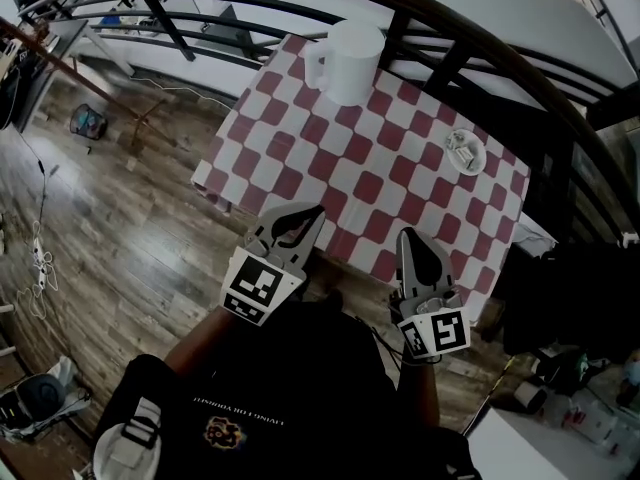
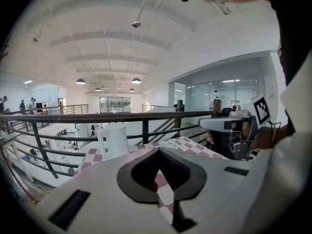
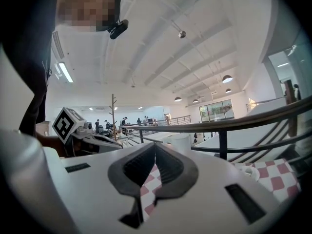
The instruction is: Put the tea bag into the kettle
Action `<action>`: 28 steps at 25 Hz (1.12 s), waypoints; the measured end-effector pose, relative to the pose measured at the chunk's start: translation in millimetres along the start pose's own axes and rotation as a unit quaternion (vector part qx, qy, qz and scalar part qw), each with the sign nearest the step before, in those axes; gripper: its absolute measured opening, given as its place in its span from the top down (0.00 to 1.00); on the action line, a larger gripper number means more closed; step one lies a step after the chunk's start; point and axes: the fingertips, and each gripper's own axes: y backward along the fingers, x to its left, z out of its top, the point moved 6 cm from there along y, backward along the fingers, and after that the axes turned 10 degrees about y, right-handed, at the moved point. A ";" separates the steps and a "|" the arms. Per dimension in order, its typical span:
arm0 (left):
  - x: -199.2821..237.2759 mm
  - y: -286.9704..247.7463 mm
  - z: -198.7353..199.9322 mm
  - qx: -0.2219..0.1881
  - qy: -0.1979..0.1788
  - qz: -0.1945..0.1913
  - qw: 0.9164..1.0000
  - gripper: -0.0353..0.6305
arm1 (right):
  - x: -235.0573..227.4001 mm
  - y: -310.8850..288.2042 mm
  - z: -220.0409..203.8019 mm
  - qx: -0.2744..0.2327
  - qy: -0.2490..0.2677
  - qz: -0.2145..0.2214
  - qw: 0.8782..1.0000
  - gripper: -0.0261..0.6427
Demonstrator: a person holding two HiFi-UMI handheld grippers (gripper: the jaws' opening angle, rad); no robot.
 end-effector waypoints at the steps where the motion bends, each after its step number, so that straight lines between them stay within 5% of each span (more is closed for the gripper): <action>1: 6.8 -2.5 2.2 0.000 0.000 0.000 1.000 0.95 | -0.9 -7.2 0.4 0.000 0.001 -0.001 1.000 0.94; 28: 141.5 -45.3 59.3 -0.031 -0.012 -0.022 0.999 0.95 | -24.7 -165.0 22.3 -0.014 0.037 -0.027 0.999 0.94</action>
